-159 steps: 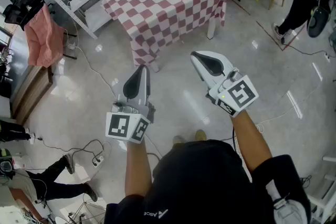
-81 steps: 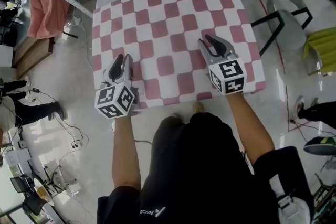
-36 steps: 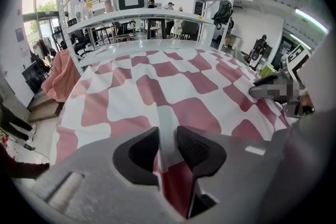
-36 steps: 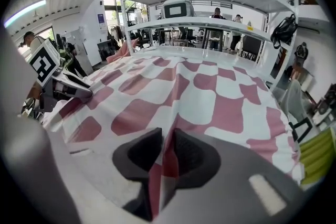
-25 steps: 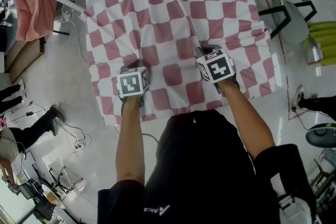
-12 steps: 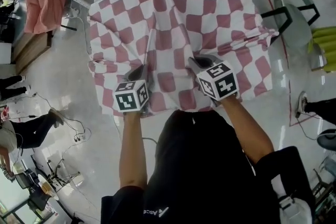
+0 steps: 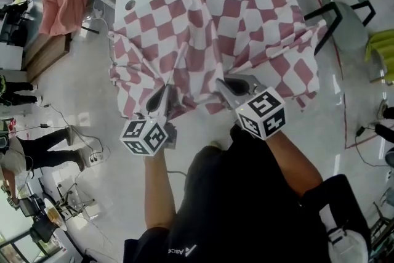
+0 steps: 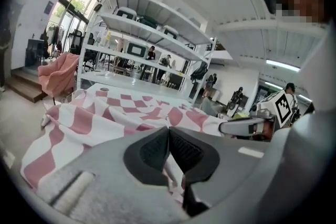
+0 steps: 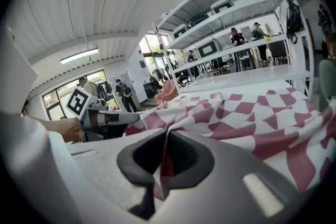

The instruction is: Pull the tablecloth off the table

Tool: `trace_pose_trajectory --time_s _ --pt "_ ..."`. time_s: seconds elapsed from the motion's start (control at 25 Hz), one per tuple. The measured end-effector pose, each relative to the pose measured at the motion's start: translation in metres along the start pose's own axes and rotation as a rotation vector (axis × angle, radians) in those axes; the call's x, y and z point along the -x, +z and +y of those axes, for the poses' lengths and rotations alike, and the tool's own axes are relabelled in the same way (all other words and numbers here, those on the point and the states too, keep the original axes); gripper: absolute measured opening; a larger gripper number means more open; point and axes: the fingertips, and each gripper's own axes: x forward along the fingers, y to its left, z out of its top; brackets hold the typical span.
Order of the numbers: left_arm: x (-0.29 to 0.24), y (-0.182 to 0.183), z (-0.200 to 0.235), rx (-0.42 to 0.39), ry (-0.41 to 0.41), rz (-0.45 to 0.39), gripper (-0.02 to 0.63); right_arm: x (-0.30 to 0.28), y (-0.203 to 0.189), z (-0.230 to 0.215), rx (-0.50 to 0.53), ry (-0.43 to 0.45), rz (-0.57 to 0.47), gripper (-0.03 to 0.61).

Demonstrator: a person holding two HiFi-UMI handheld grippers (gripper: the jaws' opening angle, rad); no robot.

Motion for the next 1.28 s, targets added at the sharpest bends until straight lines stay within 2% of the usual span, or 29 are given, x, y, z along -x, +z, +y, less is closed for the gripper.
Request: trace_pose_trajectory --time_s 0.32,0.48,0.6,0.84,1.12,1.28 --pt "0.148 -0.016 -0.025 -0.017 -0.150 -0.228 0.011 0.053 -0.026 0.147 0.063 0.008 -0.180 0.003" --pt "0.229 -0.019 -0.041 -0.050 -0.211 -0.285 0.011 0.077 -0.041 0.229 0.063 0.035 -0.246 0.003" --pt "0.282 -0.024 -0.062 -0.066 -0.260 -0.330 0.011 0.105 -0.043 0.274 0.097 0.029 -0.293 0.003" --pt "0.357 -0.027 -0.109 -0.084 -0.327 -0.421 0.011 0.171 -0.045 0.327 0.094 0.030 -0.381 0.003" --pt "0.422 -0.027 -0.154 -0.076 -0.336 -0.524 0.011 0.244 -0.048 0.371 0.131 0.102 -0.472 0.003" --pt "0.467 -0.031 -0.206 -0.077 -0.332 -0.577 0.011 0.313 -0.049 0.392 0.148 0.141 -0.529 0.003"
